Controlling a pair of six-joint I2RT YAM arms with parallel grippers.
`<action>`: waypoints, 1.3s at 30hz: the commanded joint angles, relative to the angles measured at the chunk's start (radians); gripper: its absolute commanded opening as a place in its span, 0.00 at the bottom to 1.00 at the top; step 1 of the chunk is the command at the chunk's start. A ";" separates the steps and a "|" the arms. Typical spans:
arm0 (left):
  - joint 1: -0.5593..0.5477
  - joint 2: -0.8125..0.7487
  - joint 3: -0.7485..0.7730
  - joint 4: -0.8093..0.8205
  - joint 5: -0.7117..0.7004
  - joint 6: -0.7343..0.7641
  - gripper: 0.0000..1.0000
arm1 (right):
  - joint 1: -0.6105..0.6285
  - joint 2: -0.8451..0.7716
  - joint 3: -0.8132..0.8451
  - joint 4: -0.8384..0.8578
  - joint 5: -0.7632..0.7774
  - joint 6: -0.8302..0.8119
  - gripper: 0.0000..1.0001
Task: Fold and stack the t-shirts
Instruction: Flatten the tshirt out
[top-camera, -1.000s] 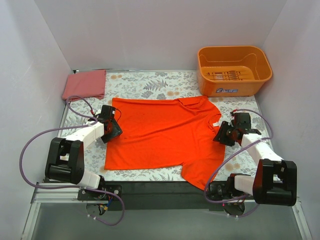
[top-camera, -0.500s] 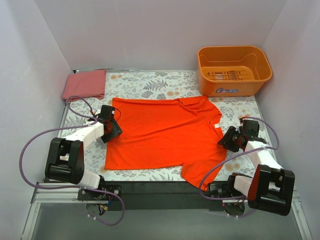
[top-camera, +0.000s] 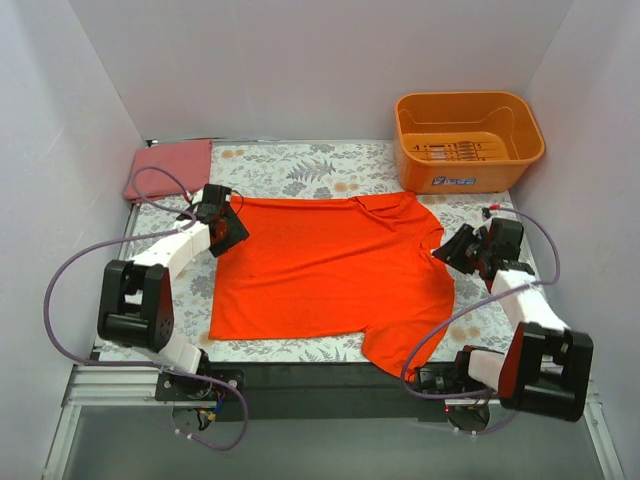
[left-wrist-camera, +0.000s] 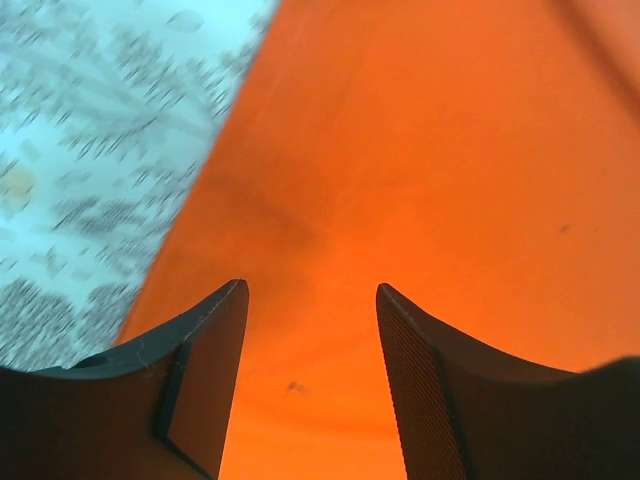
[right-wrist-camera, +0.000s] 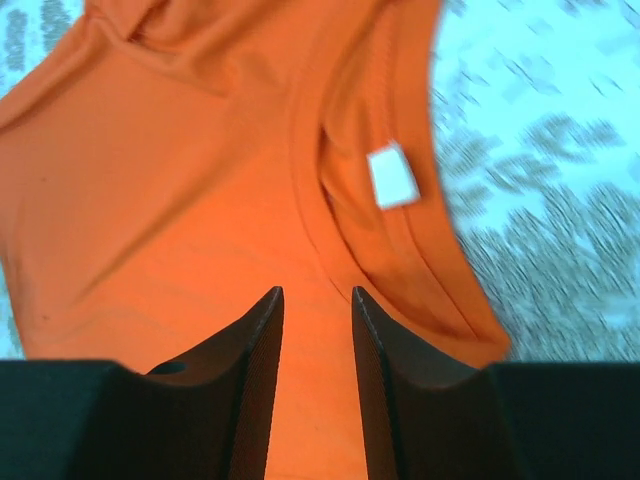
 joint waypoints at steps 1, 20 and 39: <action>0.006 0.088 0.091 0.037 0.026 0.005 0.52 | 0.057 0.108 0.110 0.214 -0.106 0.034 0.39; 0.035 0.434 0.303 0.047 0.022 0.022 0.47 | 0.117 0.665 0.310 0.392 -0.110 0.044 0.39; 0.067 0.193 -0.045 -0.076 0.094 -0.021 0.46 | 0.047 0.489 0.084 0.078 -0.009 -0.004 0.40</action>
